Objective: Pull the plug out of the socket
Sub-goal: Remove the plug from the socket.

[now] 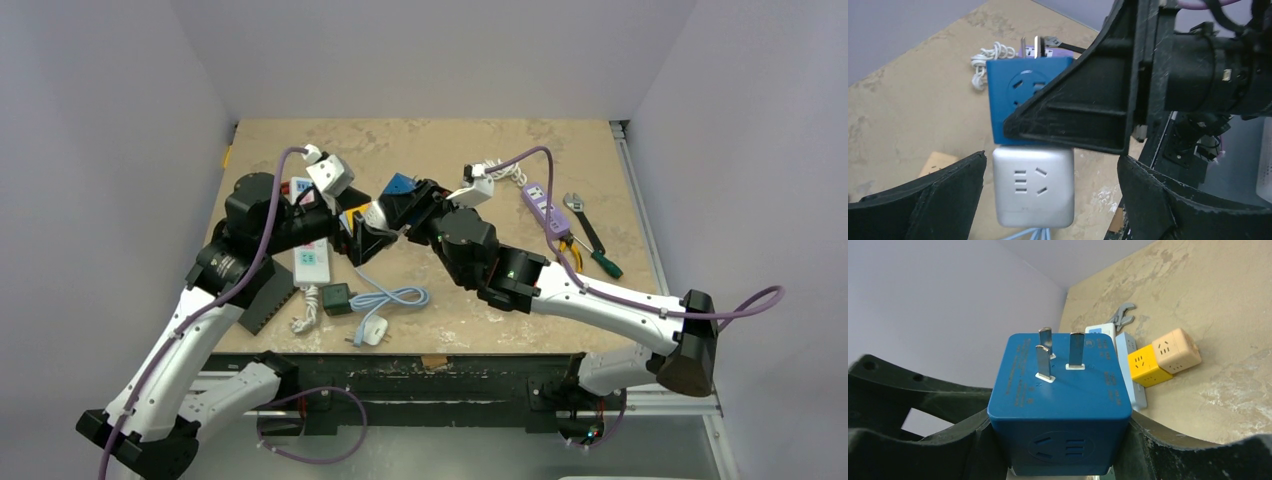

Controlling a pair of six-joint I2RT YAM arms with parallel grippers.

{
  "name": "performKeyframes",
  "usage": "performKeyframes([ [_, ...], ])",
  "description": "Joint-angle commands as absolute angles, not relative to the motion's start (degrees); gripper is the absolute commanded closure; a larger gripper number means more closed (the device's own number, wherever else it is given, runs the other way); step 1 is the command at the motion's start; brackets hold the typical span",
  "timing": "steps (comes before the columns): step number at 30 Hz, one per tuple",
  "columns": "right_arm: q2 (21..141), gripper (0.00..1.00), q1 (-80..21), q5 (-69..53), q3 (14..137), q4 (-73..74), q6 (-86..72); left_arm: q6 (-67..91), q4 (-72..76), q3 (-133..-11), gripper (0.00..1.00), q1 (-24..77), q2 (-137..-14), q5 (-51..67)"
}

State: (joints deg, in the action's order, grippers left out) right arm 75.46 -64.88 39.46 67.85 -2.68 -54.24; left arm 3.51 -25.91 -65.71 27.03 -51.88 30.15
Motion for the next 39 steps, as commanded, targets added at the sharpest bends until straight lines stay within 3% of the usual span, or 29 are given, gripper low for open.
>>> performKeyframes([
  [1, 75.05, 1.00, -64.95, 38.04, 71.73, -6.45, -53.79, 5.49, -21.38, -67.94, 0.00, 27.04, -53.51, 37.33],
  [22, 75.27, 1.00, -65.40, 34.29, 72.93, -8.66, -53.08, 1.73, -19.32, -61.57, 0.02, 28.75, -54.40, 32.03],
  [25, 75.58, 1.00, -65.66, 34.43, 72.83, -8.70, -53.24, 1.30, -19.51, -62.35, 0.21, 28.71, -54.95, 31.87],
  [32, 75.33, 1.00, -65.74, 34.77, 72.00, -9.56, -53.41, 2.06, -20.35, -60.46, 0.90, 28.78, -54.01, 29.91],
  [34, 75.76, 1.00, -65.74, 34.59, 71.84, -9.27, -53.99, 2.37, -20.02, -60.99, 1.00, 28.75, -54.04, 29.26],
  [35, 76.06, 0.97, -65.74, 34.62, 71.74, -9.23, -54.17, 2.56, -19.77, -61.38, 1.00, 28.80, -54.04, 29.05],
  [39, 76.31, 0.51, -65.74, 34.10, 71.69, -9.00, -54.47, 3.51, -19.95, -62.65, 1.00, 28.76, -53.93, 29.55],
])
